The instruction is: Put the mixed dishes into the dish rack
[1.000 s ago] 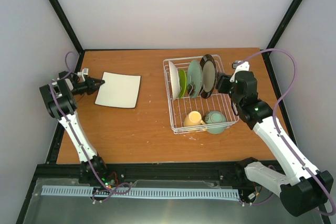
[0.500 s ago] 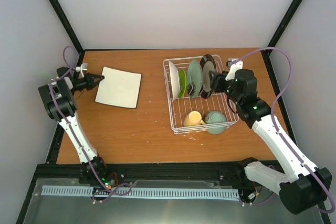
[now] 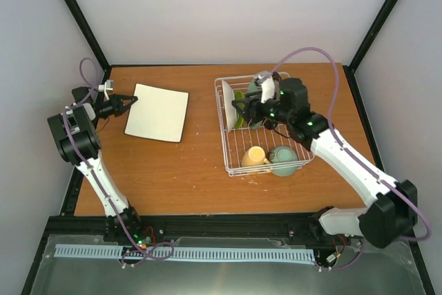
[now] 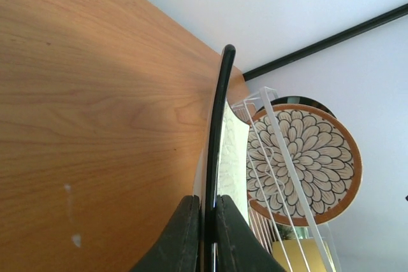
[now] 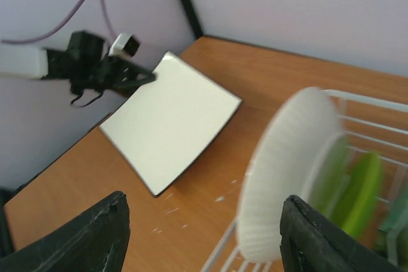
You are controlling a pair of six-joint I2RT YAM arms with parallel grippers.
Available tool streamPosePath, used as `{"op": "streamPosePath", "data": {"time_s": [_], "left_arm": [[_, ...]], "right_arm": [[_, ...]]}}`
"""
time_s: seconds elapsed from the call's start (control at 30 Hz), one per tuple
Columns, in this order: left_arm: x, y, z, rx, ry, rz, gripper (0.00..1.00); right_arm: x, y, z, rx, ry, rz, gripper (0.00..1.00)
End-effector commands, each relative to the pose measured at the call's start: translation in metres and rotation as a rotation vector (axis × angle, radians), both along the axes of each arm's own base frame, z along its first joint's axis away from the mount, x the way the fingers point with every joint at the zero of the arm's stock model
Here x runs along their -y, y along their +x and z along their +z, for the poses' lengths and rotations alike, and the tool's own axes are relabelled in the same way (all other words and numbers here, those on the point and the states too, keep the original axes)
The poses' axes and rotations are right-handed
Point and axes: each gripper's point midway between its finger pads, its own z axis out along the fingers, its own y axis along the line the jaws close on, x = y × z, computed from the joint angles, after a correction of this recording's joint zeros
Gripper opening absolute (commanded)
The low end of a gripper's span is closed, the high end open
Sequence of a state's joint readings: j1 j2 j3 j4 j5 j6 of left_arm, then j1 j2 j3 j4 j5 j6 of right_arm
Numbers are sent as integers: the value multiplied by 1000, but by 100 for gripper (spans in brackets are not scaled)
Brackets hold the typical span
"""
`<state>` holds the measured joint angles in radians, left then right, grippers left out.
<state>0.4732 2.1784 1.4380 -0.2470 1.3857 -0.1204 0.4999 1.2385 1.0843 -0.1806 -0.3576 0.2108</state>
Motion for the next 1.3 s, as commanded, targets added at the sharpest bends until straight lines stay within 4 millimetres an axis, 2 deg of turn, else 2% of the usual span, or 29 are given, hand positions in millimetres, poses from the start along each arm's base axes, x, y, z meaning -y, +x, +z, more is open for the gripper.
{"op": "streamPosePath", "data": {"time_s": [0.0, 0.27, 0.43, 0.67, 0.83, 1.13, 1.23, 1.27], "left_arm": [[30, -30, 105, 192, -92, -154, 1], [53, -72, 213, 389, 8, -205, 1], [63, -90, 243, 429, 28, -214, 1], [75, -108, 253, 464, 47, -233, 1], [79, -111, 256, 459, 44, -249, 1], [86, -125, 256, 464, 38, -267, 1], [90, -127, 248, 445, 27, -272, 1], [92, -128, 245, 440, 27, -272, 1]], "right_arm": [[-44, -12, -7, -20, 1, 176, 66], [-76, -12, -12, -53, 57, 278, 74], [-110, -17, -20, -90, 106, 381, 77], [-145, -16, -15, -104, 207, 488, 78], [-174, -10, -25, -101, 193, 522, 79], [-205, -8, -29, -138, 252, 594, 79], [-215, -11, -24, -148, 292, 638, 72], [-219, -13, -18, -142, 307, 658, 63]]}}
